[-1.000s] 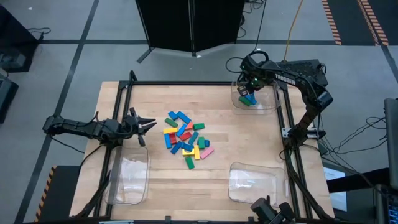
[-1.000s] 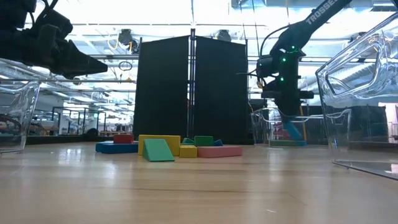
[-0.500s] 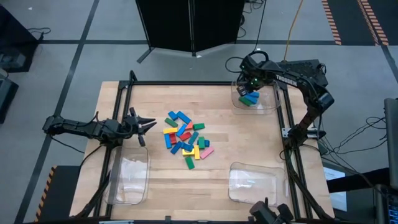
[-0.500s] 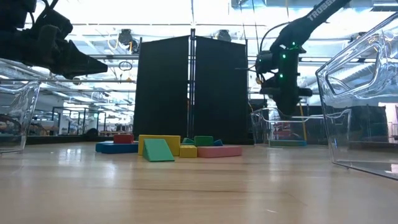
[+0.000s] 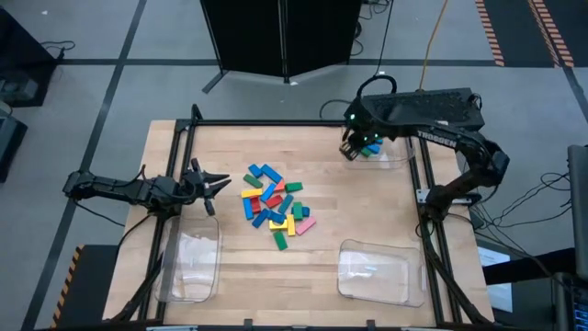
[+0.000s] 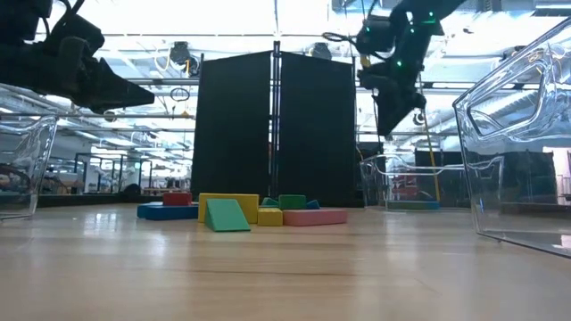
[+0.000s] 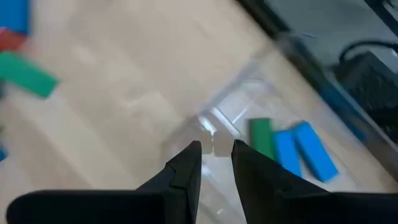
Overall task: Sort blocks by size
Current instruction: Put the pink rectangle block into the top transparent bin
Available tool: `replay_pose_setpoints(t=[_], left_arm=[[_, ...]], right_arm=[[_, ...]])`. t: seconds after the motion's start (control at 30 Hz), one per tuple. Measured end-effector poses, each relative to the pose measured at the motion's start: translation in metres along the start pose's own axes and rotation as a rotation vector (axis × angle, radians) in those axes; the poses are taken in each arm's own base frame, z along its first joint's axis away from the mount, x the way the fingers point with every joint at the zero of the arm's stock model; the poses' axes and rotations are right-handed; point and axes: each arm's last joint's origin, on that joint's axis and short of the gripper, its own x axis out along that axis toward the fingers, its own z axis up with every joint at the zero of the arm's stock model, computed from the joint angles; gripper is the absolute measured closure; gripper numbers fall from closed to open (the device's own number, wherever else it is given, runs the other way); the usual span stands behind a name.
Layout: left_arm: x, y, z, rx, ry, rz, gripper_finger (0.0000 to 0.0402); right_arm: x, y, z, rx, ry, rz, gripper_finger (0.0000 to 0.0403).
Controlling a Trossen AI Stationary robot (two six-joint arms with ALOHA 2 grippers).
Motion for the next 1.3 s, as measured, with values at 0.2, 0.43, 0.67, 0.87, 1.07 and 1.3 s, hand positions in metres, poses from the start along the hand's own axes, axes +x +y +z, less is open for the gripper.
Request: replay_pose_setpoints(t=[0.2,0.43,0.67,0.87,1.07,1.3], left_arm=[[0.000,0.000,0.000,-0.001,0.000,0.000,0.0326],[0.000,0.000,0.000,0.000,0.001,0.000,0.0326],[0.000,0.000,0.000,0.000,0.001,-0.001,0.0326],[0.000,0.000,-0.001,0.003,0.006,-0.001,0.0326],[0.000,0.000,-0.001,0.003,0.006,-0.001,0.0326],[0.000,0.000,-0.001,0.003,0.007,-0.002,0.0326]], right_arm=[[-0.004,0.044,0.000,-0.220,-0.099,0.080,0.0316],[-0.014,0.092,0.000,-0.453,-0.272,0.263,0.0316],[0.003,0.134,-0.013,-0.594,-0.234,0.319,0.0316],[0.031,0.165,-0.028,-0.811,-0.175,0.327,0.0316],[0.053,0.190,-0.041,-0.944,-0.158,0.344,0.0316],[0.077,0.210,-0.059,-1.037,-0.083,0.376,0.0308]])
